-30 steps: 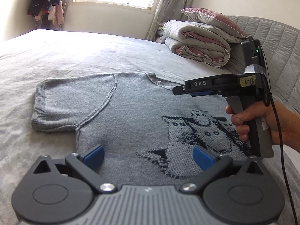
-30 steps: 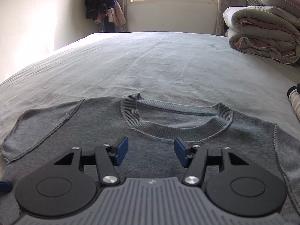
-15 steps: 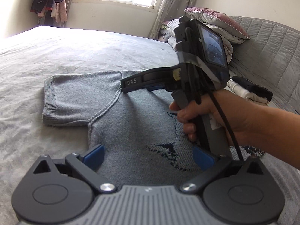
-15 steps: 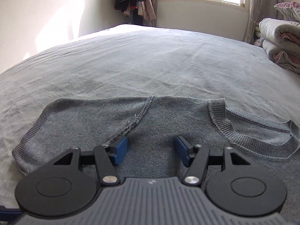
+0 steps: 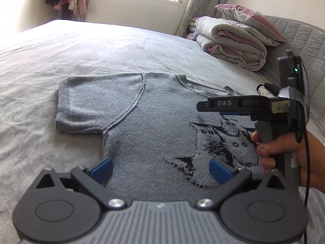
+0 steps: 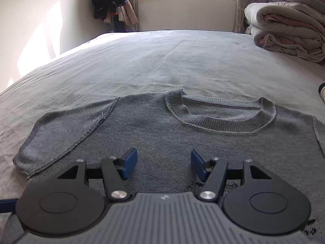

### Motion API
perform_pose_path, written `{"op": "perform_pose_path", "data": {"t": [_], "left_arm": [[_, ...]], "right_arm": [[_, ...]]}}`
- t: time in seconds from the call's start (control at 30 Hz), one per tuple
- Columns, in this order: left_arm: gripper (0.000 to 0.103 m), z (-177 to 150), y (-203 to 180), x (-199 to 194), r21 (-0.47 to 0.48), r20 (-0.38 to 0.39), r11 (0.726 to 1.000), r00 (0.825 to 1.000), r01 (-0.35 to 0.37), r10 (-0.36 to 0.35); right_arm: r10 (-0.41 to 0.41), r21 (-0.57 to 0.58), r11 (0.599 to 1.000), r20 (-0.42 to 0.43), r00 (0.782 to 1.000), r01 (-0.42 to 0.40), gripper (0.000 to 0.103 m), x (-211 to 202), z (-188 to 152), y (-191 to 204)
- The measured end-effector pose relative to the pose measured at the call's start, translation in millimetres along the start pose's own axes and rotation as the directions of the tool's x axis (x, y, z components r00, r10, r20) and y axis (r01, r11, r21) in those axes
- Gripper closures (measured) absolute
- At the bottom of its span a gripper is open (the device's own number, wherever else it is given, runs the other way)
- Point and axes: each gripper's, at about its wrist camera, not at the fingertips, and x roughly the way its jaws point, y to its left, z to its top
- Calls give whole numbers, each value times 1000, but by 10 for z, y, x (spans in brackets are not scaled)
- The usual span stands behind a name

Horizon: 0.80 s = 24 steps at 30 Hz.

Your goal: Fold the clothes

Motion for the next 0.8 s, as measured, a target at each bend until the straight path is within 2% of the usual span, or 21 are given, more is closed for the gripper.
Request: {"op": "perform_pose_path", "data": {"t": [0.2,0.5,0.7,0.8], "left_arm": [[2,56,-80,-107,-35,-12,998,999,-54,53],[2,84,-388,-282,-11,20,994,994,-105,105],[2,94,-653,-345,50,64,992,992,-116,113],[2,118,-748,-355,44,90,994,991,-99,95]], "right_arm": [[-55,85,995,2,999,54,39,-381,-173,-506],[-109,134,986,35,993,103,27,-1032,-405,-1117],[-138,143,981,53,989,129,20,-1462,-556,-1509],[-171,145,976,61,983,161,18,-1586,-613,-1684]]}}
